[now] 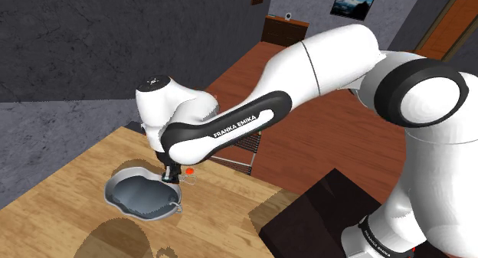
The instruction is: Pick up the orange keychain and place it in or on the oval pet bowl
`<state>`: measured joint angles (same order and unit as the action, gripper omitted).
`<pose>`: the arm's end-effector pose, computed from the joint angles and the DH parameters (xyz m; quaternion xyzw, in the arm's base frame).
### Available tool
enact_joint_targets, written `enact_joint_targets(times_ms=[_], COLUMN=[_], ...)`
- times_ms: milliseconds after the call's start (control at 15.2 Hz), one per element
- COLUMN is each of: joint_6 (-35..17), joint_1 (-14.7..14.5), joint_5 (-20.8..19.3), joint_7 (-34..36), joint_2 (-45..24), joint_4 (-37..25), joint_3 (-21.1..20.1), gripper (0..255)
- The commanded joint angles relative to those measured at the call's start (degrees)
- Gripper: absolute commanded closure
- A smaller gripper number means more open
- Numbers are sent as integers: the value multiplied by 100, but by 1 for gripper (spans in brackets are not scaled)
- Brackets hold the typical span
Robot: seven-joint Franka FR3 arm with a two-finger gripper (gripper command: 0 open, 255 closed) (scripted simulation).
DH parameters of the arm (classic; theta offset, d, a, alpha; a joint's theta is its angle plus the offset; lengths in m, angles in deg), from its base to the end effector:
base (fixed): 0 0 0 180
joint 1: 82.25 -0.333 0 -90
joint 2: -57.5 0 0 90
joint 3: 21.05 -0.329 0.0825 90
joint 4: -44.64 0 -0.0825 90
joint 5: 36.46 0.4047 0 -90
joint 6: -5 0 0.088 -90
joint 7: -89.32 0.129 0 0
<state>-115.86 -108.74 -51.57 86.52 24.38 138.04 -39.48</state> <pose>0.5244 0.4654 0.2684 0.8925 0.4493 -0.0209 0.0329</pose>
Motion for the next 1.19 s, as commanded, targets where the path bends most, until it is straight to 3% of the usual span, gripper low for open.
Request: enact_joint_targets(times_ms=[0, 264, 396, 462, 1122], joint_6=[374, 1225, 1882, 1988, 1434], joint_1=[-235, -703, -1028, -1081, -1054], joint_5=[-73, -160, -193, -191, -243], joint_7=[81, 77, -10, -31, 33], joint_2=[-518, -1616, -2436, -2567, -2834], joint_4=[-872, -2836, -4349, -4594, -4297], joint_3=[33, 122, 193, 211, 252], gripper=[255, 255, 255, 255, 255])
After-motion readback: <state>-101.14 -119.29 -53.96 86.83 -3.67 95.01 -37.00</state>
